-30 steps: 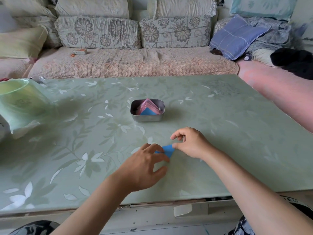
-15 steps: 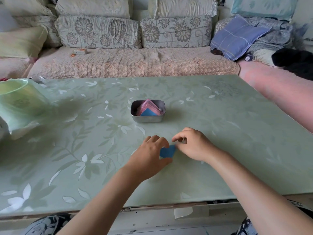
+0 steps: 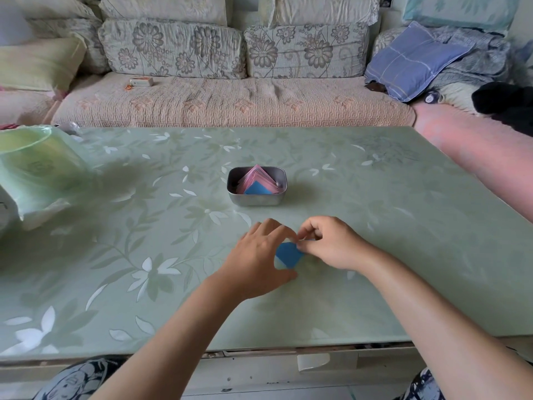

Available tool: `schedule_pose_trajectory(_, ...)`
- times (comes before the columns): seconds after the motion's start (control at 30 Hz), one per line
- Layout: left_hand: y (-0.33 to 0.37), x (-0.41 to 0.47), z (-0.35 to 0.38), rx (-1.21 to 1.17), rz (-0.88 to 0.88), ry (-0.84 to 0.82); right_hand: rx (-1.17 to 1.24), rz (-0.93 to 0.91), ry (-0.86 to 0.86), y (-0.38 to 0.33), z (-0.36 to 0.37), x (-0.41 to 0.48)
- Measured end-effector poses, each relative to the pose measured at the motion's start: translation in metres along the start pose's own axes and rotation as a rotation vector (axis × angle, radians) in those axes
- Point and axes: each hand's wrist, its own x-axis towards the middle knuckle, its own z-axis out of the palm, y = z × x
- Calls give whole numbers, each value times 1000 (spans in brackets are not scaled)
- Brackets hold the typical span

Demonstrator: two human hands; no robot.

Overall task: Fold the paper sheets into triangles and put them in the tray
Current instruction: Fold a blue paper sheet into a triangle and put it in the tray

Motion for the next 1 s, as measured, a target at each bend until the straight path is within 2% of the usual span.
schedule_pose_trajectory(0.1,-2,1,-8,80,78,64,207,54,-1,-6,0,-1)
schedule_pose_trajectory(0.2,-1,3,-13,1,122,221,360,101,-17,-11,-1,-3)
schedule_pose_trajectory(0.33,2,6,-15,-195,-129,292,439,74,9,-17,2,-8)
schedule_pose_trajectory(0.47,0,9,-17,-478,-356,251,400,-78,76,-19,1,-11)
schedule_pose_trajectory(0.6,0,9,-21,-658,-425,192,330,-107,82,-18,1,-11)
schedule_pose_trajectory(0.83,0,8,-24,-624,-396,178,271,-118,86,-18,4,-11)
schedule_pose_trajectory(1.0,4,7,-21,-557,-361,216,213,-202,156,-22,14,-15)
